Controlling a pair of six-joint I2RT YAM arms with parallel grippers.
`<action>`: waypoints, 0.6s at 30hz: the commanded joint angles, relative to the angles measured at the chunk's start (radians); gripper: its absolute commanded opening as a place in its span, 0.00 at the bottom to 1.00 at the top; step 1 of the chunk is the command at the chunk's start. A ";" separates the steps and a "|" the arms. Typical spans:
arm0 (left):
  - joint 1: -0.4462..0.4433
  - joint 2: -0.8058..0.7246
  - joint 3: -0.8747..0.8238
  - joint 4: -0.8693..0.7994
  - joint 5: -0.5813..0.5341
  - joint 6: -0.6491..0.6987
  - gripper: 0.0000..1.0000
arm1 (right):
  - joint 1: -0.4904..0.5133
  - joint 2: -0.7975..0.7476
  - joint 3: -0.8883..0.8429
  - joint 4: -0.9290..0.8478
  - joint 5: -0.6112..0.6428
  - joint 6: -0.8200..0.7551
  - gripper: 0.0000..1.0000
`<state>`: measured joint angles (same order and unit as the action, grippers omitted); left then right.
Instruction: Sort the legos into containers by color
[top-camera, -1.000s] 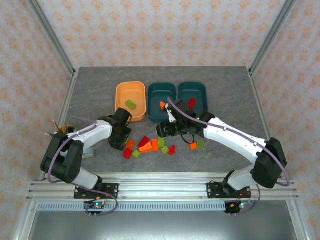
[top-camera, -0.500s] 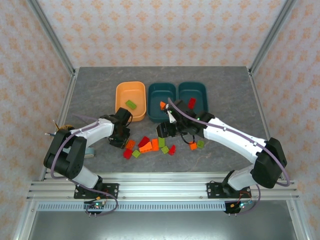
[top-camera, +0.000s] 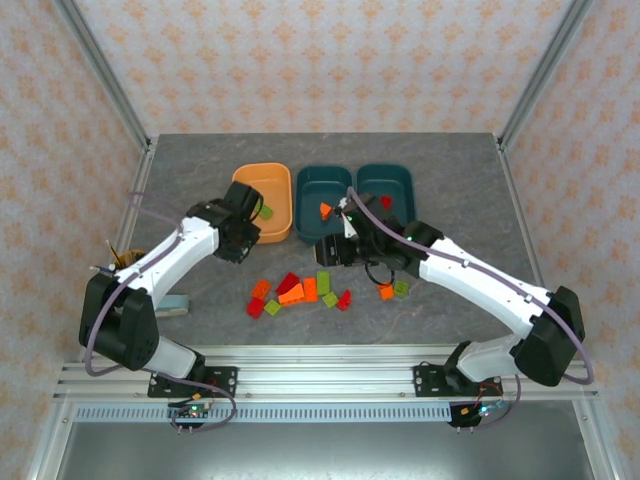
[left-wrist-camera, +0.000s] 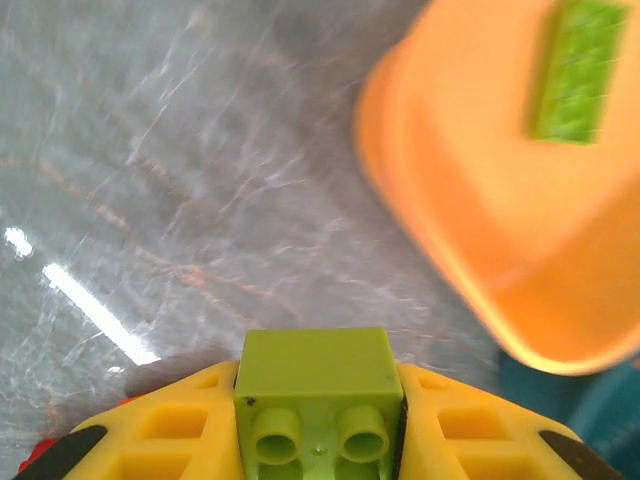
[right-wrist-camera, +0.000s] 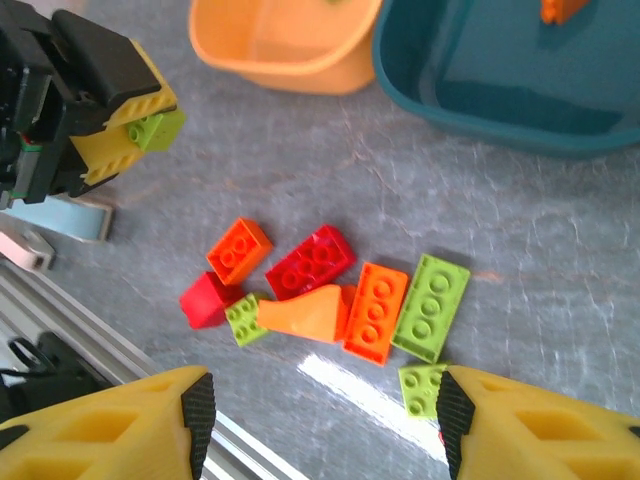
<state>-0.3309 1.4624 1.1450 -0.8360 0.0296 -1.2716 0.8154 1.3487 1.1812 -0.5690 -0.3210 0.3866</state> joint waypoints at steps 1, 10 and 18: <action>0.016 0.041 0.127 -0.143 -0.113 0.184 0.27 | -0.019 -0.007 0.064 0.060 0.063 0.068 0.62; 0.059 0.431 0.576 -0.279 -0.179 0.544 0.27 | -0.127 0.032 0.139 0.071 0.010 0.099 0.63; 0.064 0.657 0.728 -0.330 -0.204 0.659 0.27 | -0.153 0.020 0.125 0.070 0.009 0.131 0.64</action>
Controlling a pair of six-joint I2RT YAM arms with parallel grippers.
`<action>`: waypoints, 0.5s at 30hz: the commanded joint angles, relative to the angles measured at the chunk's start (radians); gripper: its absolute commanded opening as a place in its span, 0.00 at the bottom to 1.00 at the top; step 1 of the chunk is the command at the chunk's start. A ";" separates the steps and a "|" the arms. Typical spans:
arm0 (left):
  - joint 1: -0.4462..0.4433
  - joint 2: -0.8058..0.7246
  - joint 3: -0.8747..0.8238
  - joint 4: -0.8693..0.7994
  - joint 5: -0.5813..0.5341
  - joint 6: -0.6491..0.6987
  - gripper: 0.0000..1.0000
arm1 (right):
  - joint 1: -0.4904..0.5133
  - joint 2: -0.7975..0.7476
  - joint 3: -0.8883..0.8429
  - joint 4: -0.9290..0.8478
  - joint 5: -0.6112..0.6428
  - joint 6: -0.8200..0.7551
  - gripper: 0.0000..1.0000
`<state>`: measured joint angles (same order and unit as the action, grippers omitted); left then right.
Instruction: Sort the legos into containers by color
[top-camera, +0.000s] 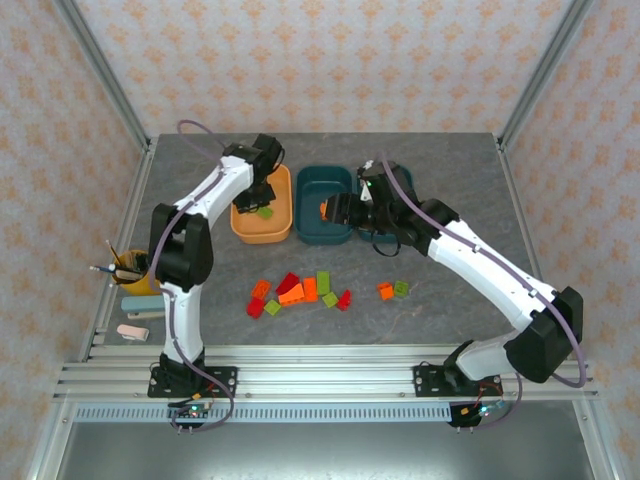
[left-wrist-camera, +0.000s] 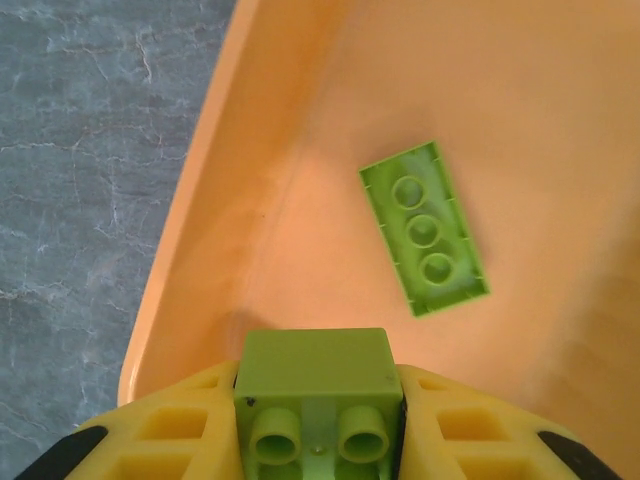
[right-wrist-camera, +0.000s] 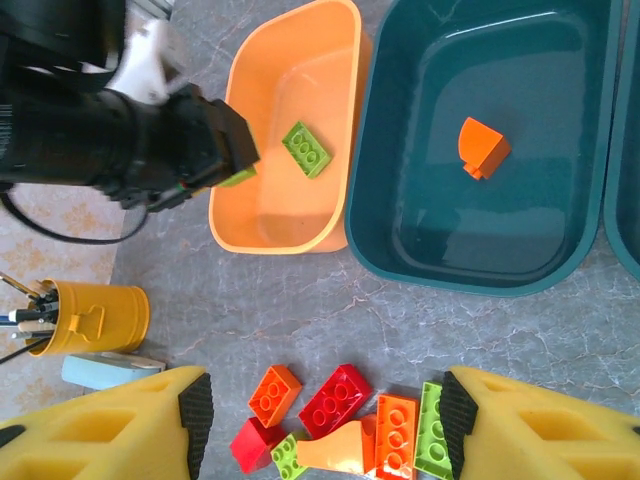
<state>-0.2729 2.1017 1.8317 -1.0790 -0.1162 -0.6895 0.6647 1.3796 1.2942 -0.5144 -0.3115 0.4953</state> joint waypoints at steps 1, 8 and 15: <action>0.005 0.033 0.042 -0.088 -0.059 0.079 0.27 | -0.002 -0.015 0.003 0.013 0.002 0.023 0.64; 0.004 0.085 0.006 -0.067 -0.043 0.077 0.28 | -0.009 -0.039 -0.044 -0.010 0.012 0.033 0.64; 0.004 0.106 -0.009 -0.060 -0.044 0.085 0.39 | -0.011 -0.051 -0.065 -0.022 0.020 0.039 0.64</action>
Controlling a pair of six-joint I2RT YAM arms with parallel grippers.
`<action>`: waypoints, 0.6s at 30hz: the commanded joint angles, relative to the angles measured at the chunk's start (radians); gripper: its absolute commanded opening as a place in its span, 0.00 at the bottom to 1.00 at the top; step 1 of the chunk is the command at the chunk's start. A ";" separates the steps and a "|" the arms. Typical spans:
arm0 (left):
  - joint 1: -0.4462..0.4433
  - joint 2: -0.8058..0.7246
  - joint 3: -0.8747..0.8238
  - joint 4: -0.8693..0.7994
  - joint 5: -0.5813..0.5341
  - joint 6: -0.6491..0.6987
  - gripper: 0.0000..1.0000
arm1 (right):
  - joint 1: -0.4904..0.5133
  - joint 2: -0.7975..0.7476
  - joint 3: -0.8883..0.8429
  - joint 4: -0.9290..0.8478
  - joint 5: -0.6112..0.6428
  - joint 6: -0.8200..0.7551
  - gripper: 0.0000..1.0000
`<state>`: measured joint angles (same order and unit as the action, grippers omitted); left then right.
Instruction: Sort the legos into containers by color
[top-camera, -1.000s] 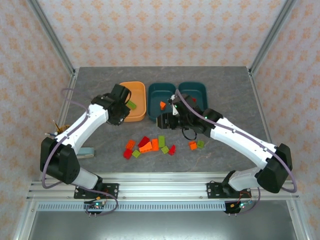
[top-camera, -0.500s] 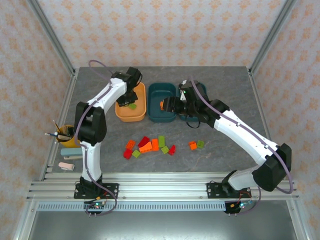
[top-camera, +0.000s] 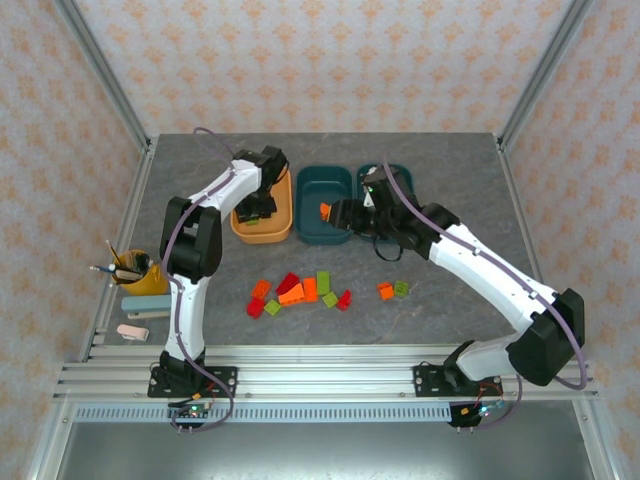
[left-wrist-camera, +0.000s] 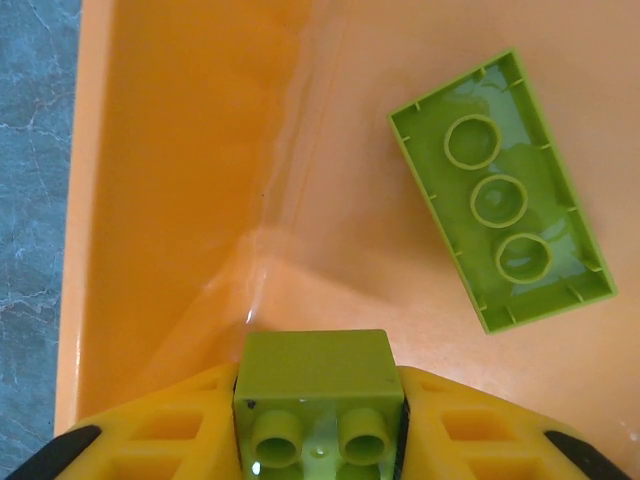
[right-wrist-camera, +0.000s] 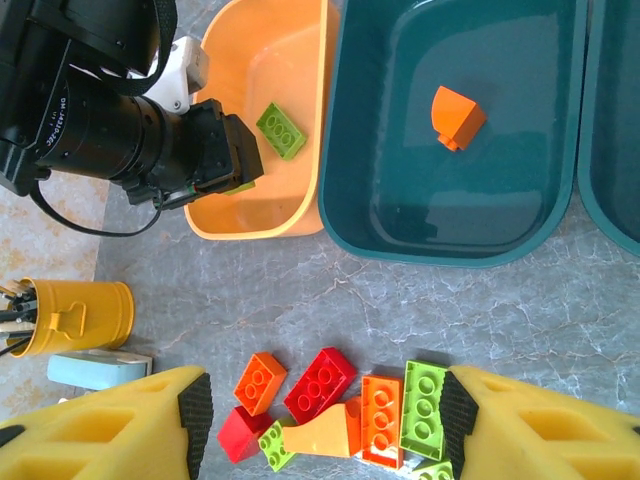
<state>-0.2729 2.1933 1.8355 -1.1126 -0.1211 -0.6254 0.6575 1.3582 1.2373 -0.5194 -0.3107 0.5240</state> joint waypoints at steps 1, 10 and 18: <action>0.004 0.015 -0.012 -0.031 -0.042 0.021 0.40 | -0.004 -0.030 -0.008 -0.018 0.019 0.009 0.64; 0.003 -0.064 0.012 -0.046 -0.061 0.019 0.55 | -0.006 -0.043 0.040 -0.119 0.066 -0.030 0.64; -0.055 -0.275 0.042 -0.028 -0.026 0.016 0.68 | -0.006 -0.026 -0.036 -0.418 0.142 0.023 0.66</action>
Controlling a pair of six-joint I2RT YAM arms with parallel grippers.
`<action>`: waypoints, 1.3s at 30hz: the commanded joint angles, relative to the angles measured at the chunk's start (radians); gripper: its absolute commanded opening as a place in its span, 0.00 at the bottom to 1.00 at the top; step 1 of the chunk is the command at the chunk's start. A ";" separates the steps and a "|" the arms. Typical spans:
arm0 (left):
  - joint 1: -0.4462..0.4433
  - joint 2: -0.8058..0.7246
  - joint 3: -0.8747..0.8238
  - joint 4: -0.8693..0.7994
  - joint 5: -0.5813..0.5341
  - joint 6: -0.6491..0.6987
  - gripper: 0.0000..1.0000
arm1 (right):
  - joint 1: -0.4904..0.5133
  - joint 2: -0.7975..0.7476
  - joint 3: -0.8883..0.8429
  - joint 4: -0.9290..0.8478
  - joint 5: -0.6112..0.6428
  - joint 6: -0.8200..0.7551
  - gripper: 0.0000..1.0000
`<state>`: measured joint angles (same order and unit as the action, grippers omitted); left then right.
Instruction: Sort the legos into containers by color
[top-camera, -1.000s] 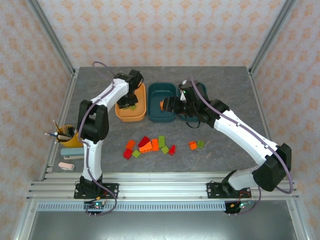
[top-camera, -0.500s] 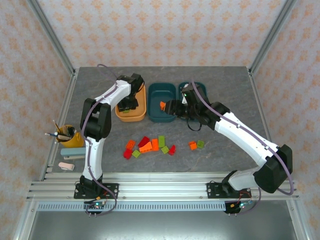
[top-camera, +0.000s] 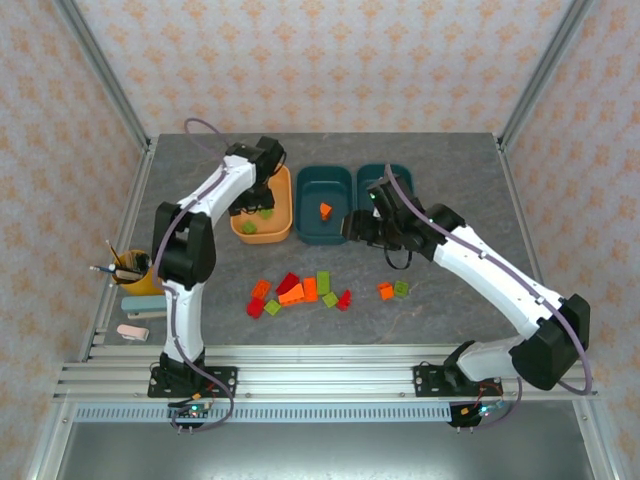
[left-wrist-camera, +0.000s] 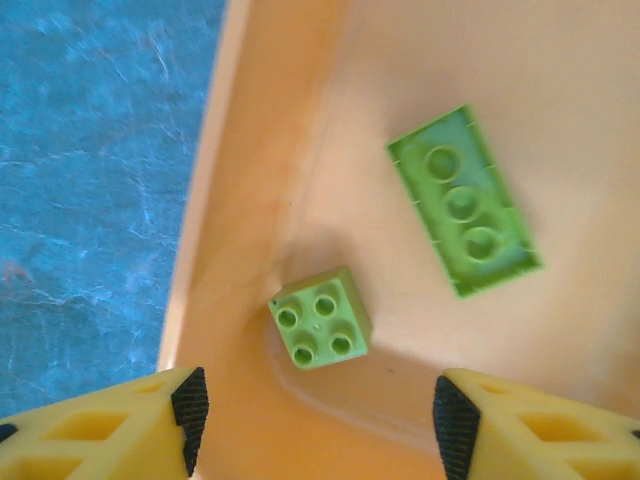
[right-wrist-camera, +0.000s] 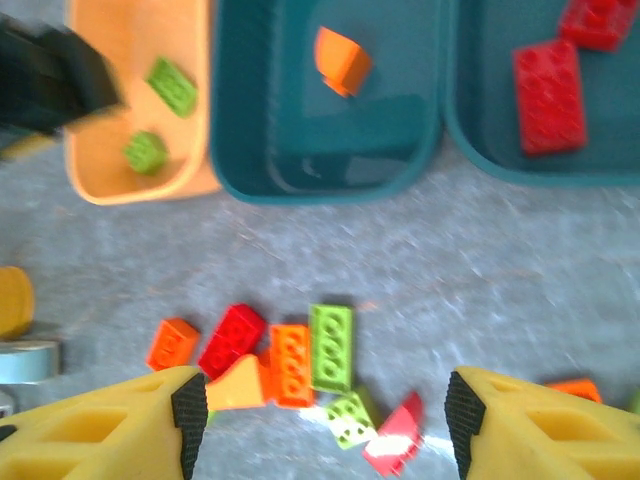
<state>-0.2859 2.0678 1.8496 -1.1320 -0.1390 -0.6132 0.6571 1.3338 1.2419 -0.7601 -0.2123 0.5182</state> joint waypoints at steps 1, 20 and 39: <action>-0.064 -0.212 0.010 0.007 0.005 0.006 0.70 | -0.007 0.002 -0.081 -0.187 0.009 0.046 0.66; -0.469 -0.900 -0.766 0.357 0.155 -0.270 0.81 | -0.063 0.251 -0.335 0.007 0.006 -0.019 0.82; -0.483 -0.988 -0.814 0.311 0.121 -0.320 0.81 | -0.090 0.367 -0.240 -0.015 -0.053 -0.142 0.56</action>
<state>-0.7582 1.1011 1.0458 -0.8173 0.0177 -0.9138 0.5705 1.6901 0.9905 -0.7437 -0.2611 0.3870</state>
